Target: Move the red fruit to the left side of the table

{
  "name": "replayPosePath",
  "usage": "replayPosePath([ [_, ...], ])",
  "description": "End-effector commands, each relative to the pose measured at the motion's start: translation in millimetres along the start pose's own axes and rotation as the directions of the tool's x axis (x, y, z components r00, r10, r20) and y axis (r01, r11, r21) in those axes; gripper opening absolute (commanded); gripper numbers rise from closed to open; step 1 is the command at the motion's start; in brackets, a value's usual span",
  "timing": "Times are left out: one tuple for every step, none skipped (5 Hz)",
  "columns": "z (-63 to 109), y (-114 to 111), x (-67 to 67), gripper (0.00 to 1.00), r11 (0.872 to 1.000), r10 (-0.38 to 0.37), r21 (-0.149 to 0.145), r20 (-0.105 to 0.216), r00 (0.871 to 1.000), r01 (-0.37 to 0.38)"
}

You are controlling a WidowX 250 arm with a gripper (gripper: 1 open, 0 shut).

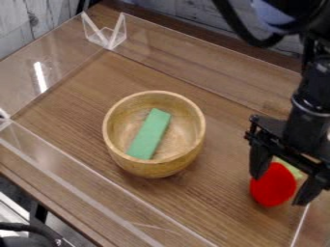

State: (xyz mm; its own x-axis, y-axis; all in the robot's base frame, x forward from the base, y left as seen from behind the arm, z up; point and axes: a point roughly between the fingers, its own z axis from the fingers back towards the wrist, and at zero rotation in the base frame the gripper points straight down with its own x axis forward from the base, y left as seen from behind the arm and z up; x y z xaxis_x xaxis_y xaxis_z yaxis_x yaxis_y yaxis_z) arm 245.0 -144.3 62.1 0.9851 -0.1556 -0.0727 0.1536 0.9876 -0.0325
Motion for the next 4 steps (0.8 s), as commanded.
replayPosePath([
  [3.0,-1,-0.2,1.0,0.999,-0.04,0.015,0.038,0.998,0.039],
  [7.9,-12,-3.8,1.0,0.998,-0.059,0.034,0.058,0.997,0.057],
  [14.6,-11,-4.5,1.0,0.997,-0.067,0.054,0.078,0.995,0.062],
  [28.1,-6,5.8,1.0,0.993,-0.104,0.07,0.098,0.99,0.097],
])
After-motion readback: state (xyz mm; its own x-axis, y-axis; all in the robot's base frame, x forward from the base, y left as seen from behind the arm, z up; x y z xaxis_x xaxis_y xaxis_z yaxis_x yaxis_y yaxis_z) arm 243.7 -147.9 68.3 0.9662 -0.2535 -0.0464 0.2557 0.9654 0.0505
